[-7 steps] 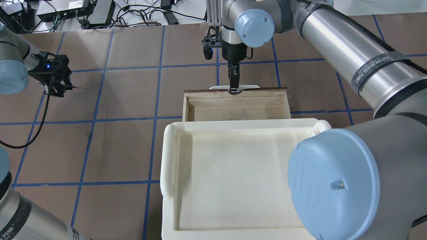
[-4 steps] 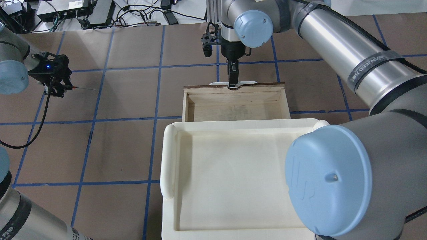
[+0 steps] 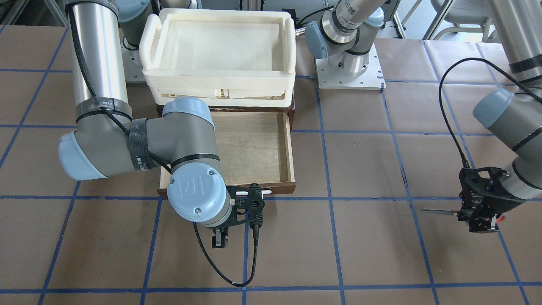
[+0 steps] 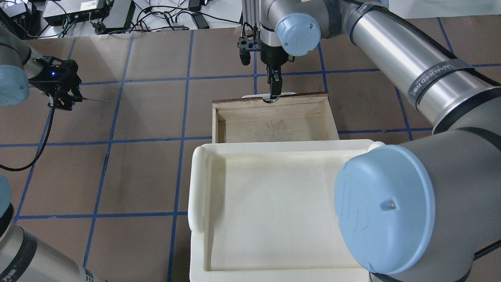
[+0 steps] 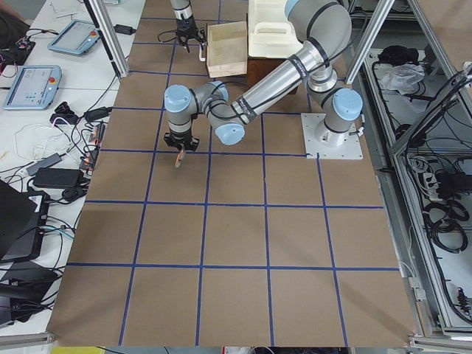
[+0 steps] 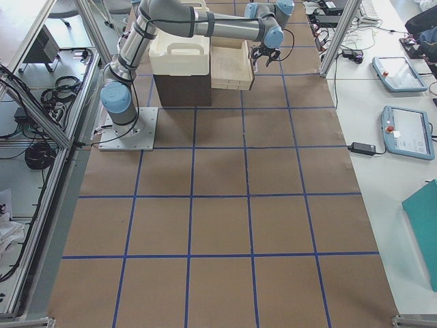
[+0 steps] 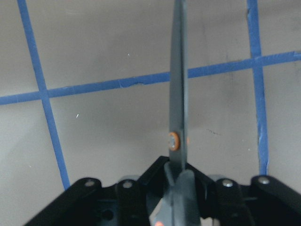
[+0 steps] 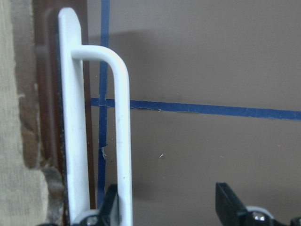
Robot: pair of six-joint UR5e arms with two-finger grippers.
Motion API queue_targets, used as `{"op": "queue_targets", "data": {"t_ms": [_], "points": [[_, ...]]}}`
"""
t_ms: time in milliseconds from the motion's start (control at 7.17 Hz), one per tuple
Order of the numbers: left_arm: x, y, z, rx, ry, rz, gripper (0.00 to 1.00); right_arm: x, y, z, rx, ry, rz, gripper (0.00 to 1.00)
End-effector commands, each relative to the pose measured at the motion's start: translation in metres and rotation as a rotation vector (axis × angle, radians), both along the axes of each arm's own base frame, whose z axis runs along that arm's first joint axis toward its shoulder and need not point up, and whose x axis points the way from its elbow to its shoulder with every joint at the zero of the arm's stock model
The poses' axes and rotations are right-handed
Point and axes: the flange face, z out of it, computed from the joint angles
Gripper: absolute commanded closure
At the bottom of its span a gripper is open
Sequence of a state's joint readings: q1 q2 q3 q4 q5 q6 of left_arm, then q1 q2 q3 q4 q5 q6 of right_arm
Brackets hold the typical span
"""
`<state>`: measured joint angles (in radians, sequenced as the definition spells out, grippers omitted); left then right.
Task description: Place scissors in drawer with both arms
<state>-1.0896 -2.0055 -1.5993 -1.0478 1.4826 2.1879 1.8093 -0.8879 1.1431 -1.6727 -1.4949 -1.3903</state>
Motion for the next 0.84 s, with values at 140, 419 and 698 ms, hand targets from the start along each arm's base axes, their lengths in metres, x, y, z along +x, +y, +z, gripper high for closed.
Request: {"op": "queue_targets", "data": {"t_ms": [140,419,698], "points": [[-0.05,0.007,0.038,0.02,0.013,-0.005,0.84,-0.018,-0.003,0.024,-0.025,-0.023,-0.06,0.22],[-0.09,0.013,0.059,0.03,0.024,0.005,0.84,-0.04,-0.003,0.06,-0.069,-0.026,-0.172,0.18],[-0.17,0.022,0.088,0.034,0.032,0.106,0.84,-0.075,0.017,0.13,-0.133,-0.04,-0.359,0.0]]}}
